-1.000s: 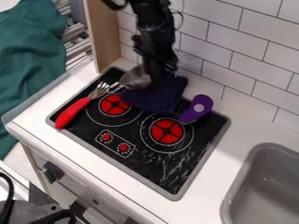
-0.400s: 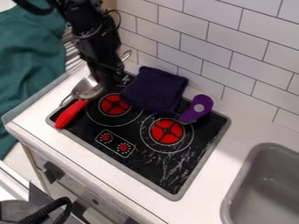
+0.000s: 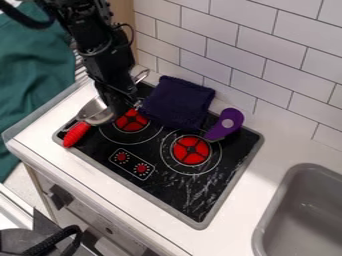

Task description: Put the silver pan below the left burner

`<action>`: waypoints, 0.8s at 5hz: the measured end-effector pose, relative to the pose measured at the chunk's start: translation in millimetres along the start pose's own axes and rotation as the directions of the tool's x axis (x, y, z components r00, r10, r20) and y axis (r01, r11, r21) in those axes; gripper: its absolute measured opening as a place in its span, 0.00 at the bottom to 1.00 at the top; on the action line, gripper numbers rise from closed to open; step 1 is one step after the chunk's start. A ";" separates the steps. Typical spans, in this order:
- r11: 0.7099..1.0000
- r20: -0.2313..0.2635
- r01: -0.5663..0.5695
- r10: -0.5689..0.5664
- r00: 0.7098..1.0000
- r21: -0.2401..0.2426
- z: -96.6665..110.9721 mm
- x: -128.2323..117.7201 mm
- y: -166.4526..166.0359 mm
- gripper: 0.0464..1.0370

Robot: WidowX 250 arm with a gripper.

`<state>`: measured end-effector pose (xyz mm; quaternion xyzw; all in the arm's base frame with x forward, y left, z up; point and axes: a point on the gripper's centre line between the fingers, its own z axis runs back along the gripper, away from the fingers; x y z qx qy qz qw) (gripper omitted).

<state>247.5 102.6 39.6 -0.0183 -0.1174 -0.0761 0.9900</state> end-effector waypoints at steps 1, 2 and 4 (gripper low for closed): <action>0.999 -0.044 -0.009 0.008 0.999 -0.031 -16.5 -6.9 -1.7 0.01; 0.998 -0.062 -0.014 0.010 0.998 -0.061 -28.4 -10.9 -4.0 0.01; 0.997 -0.096 -0.035 0.029 0.995 -0.068 -36.1 -18.8 -6.4 0.18</action>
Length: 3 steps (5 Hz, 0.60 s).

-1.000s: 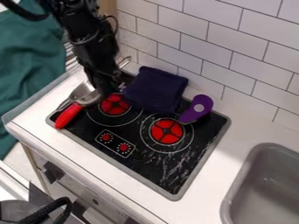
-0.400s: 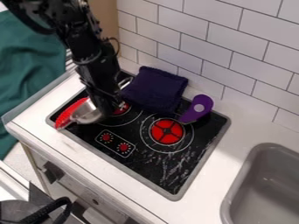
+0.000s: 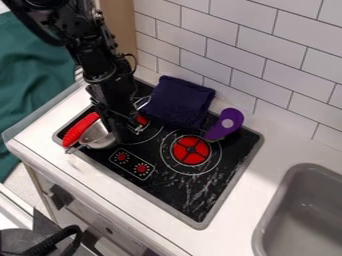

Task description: Put the silver pan below the left burner

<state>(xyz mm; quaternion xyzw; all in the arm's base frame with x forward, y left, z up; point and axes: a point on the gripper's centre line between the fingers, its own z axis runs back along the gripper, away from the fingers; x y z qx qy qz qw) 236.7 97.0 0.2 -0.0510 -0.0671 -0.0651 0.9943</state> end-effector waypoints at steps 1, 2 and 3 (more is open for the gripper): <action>0.999 0.036 -0.029 0.028 0.999 0.025 10.9 -2.9 -4.4 0.45; 0.999 0.111 -0.033 0.029 0.993 0.039 30.9 -2.5 -12.7 0.76; 0.997 0.129 -0.052 0.043 0.991 0.062 45.9 -2.6 -13.5 0.98</action>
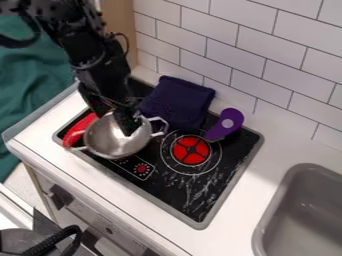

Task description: Put the silver pan below the left burner

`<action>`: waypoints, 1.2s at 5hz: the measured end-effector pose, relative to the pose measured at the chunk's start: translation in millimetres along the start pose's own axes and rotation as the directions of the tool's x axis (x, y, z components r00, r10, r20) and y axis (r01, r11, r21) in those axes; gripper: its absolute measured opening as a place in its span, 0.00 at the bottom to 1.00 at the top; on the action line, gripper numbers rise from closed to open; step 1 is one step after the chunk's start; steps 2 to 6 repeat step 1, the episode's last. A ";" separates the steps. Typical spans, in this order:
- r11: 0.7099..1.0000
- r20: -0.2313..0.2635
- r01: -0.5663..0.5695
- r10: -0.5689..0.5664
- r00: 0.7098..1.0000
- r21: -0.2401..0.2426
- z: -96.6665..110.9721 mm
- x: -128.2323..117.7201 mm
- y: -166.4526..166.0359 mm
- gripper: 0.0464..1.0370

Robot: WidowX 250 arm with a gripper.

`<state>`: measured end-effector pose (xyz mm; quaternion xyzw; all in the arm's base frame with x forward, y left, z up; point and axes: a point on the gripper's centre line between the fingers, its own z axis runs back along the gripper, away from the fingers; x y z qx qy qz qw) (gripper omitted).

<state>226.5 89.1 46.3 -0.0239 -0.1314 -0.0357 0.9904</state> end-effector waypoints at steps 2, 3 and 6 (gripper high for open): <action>0.999 -0.019 -0.037 0.037 0.999 0.010 4.7 0.6 2.4 0.97; 0.999 -0.019 -0.037 0.037 0.999 0.010 4.7 0.6 2.4 0.97; 0.999 -0.019 -0.037 0.037 0.999 0.010 4.7 0.6 2.4 0.97</action>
